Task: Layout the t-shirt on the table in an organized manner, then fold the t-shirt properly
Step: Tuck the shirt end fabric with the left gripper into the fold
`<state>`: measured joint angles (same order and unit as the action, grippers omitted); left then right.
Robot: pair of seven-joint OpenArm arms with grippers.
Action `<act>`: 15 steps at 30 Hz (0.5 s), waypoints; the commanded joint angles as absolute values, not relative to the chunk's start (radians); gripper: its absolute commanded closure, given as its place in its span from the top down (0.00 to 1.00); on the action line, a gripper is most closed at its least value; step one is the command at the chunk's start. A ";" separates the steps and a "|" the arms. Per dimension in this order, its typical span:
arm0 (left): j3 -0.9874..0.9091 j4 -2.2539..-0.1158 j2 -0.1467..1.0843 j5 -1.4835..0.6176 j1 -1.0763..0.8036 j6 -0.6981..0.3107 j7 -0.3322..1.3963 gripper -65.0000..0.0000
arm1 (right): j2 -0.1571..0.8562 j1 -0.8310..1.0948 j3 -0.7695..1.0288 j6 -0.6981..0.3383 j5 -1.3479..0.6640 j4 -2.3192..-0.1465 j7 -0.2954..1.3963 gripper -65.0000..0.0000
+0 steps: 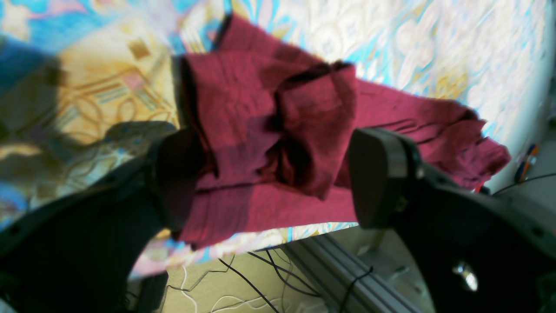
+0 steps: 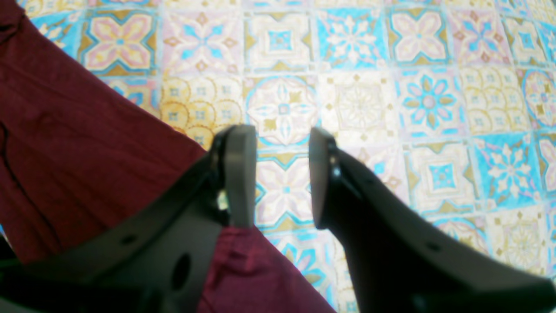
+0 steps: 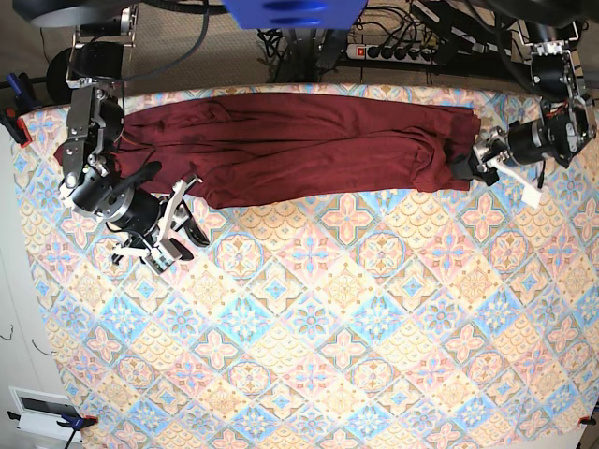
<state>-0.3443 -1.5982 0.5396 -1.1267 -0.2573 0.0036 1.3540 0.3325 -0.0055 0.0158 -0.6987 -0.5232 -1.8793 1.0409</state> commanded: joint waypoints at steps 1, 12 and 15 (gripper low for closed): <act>-0.325 -1.607 0.559 -1.116 -0.232 0.001 1.353 0.80 | 0.343 -0.024 0.022 -0.698 -0.536 -1.896 1.017 0.30; -0.156 -1.596 0.530 -0.892 -0.177 -0.002 1.353 0.80 | 0.343 -0.024 0.027 -0.698 -0.536 -1.896 1.017 0.30; -0.117 -1.563 0.529 -0.895 -0.174 -0.002 1.351 0.80 | 0.343 -0.024 0.027 -0.698 -0.536 -1.896 1.017 0.30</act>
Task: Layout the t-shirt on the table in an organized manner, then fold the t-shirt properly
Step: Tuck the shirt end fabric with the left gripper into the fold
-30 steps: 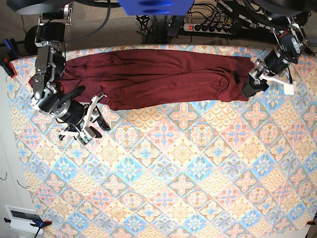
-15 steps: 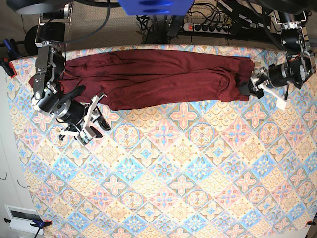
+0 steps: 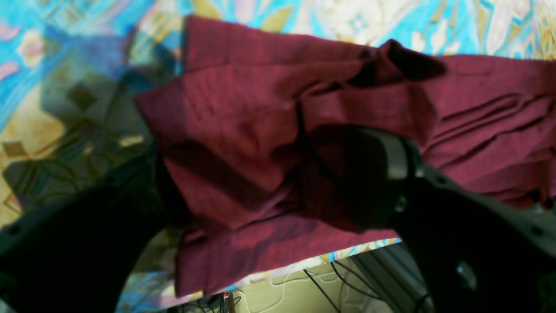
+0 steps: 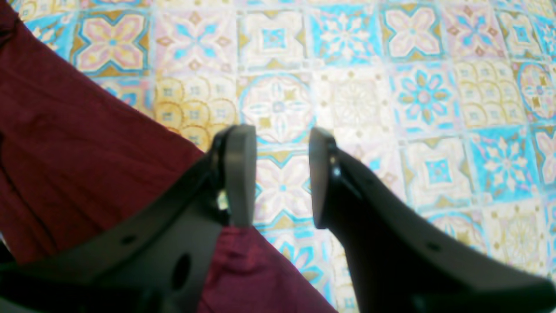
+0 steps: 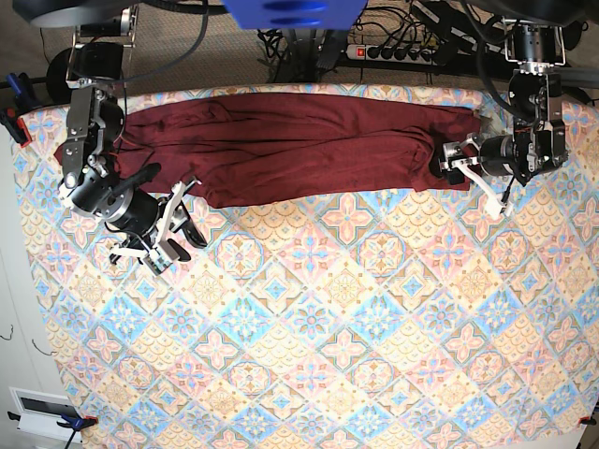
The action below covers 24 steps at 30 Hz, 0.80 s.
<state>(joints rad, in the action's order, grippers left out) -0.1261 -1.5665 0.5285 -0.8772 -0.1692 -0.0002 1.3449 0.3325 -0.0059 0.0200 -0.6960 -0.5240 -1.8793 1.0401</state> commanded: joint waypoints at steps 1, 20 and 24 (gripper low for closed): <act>-0.114 -1.552 0.527 -0.897 -0.174 -0.002 1.349 0.80 | 0.343 -0.024 0.027 -0.698 -0.536 -1.896 1.017 0.30; -0.114 -1.555 0.493 -1.082 -0.182 -0.139 1.339 0.22 | 0.343 -0.027 0.027 -0.698 -0.536 -1.896 1.017 0.30; -0.119 -1.552 0.495 -1.078 -0.177 -0.133 1.337 0.00 | 0.343 -0.025 0.027 -0.698 -0.536 -1.896 1.017 0.30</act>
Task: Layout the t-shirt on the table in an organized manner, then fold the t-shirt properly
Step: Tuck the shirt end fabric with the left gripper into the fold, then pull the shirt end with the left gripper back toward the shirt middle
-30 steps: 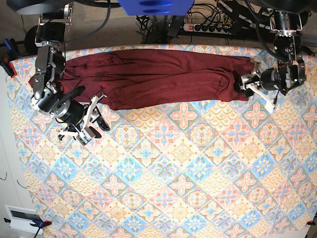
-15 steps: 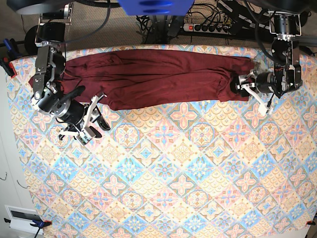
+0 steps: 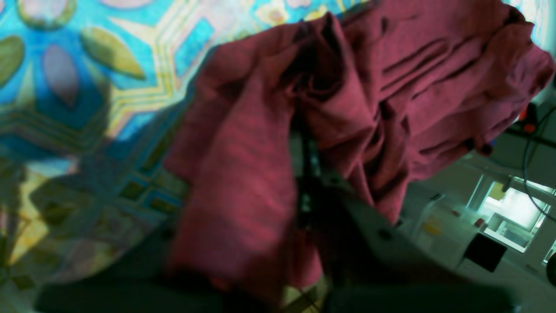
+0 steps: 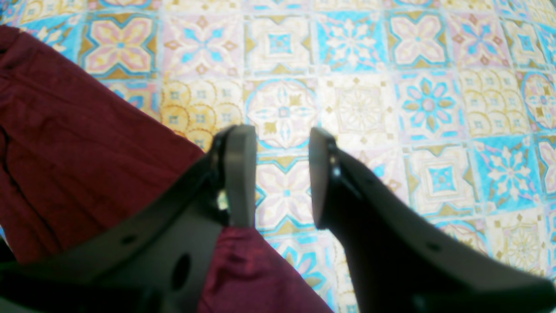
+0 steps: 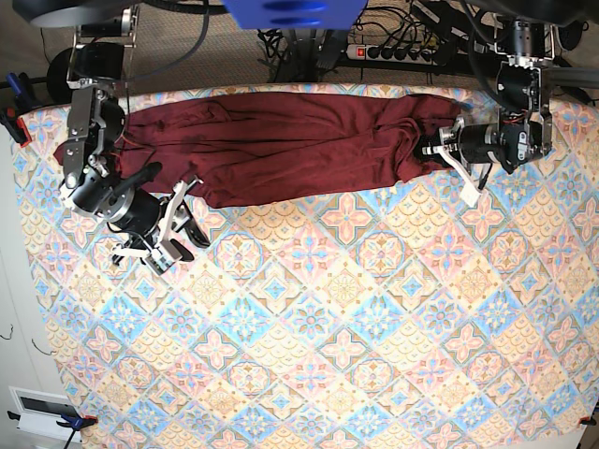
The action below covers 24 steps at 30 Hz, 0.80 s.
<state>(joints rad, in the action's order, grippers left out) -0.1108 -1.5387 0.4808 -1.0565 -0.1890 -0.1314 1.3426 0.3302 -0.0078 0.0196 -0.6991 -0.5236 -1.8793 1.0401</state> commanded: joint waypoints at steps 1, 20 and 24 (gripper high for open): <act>-0.133 -1.552 0.495 -1.078 -0.176 -0.133 1.336 0.00 | 0.343 -0.025 0.027 -0.698 -0.536 -1.896 1.017 0.30; -0.420 -1.534 0.547 -0.687 -0.036 -0.136 1.330 0.00 | 0.344 -0.025 0.028 -0.698 -0.532 -1.897 1.015 0.30; -0.417 -1.509 0.567 -0.668 0.031 -0.136 1.316 0.00 | 0.344 -0.025 0.028 -0.698 -0.532 -1.897 1.015 0.30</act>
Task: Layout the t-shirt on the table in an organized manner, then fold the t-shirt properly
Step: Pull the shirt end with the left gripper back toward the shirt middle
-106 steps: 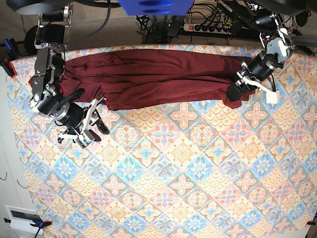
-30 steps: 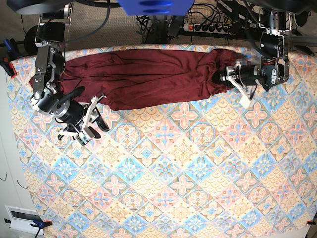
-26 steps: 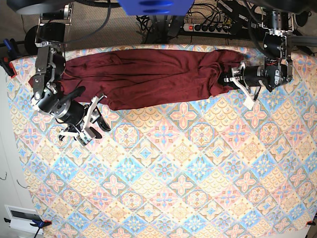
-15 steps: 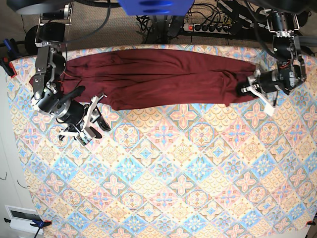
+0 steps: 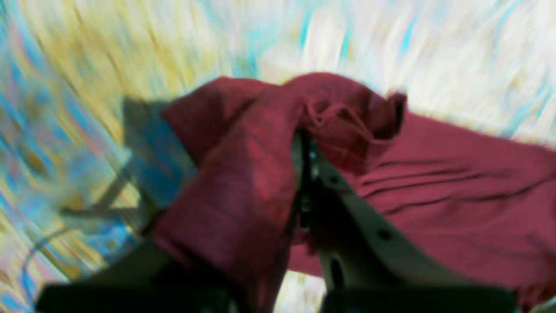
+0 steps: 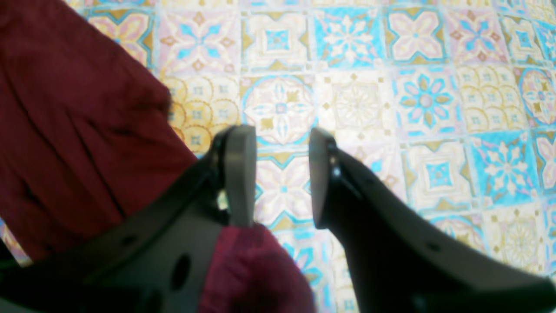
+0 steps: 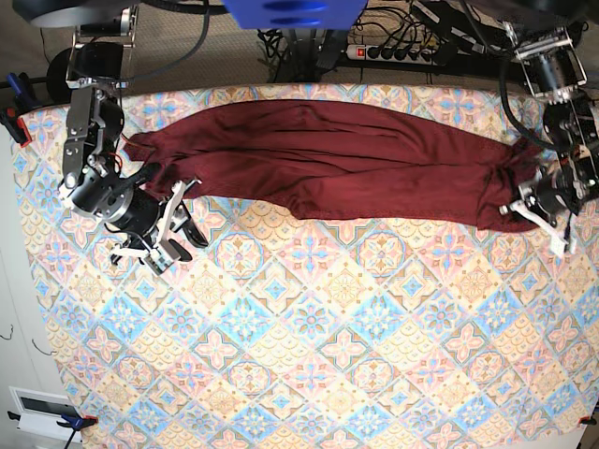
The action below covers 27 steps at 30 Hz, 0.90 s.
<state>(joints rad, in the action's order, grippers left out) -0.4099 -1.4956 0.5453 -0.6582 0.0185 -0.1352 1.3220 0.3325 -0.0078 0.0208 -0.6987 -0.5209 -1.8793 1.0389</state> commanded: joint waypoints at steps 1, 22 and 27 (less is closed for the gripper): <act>-0.415 -1.512 0.564 -0.668 0.042 -0.136 1.331 0.00 | 0.344 -0.025 0.028 -0.698 -0.532 -1.897 1.015 0.30; -0.415 -1.797 0.174 -0.869 -0.116 -0.133 1.396 0.00 | 0.346 -0.025 0.088 -0.698 -0.532 -1.896 1.015 0.30; -0.415 -1.796 0.122 -0.866 -0.101 -0.133 1.396 0.00 | 0.346 -0.024 0.088 -0.698 -0.532 -1.896 1.015 0.30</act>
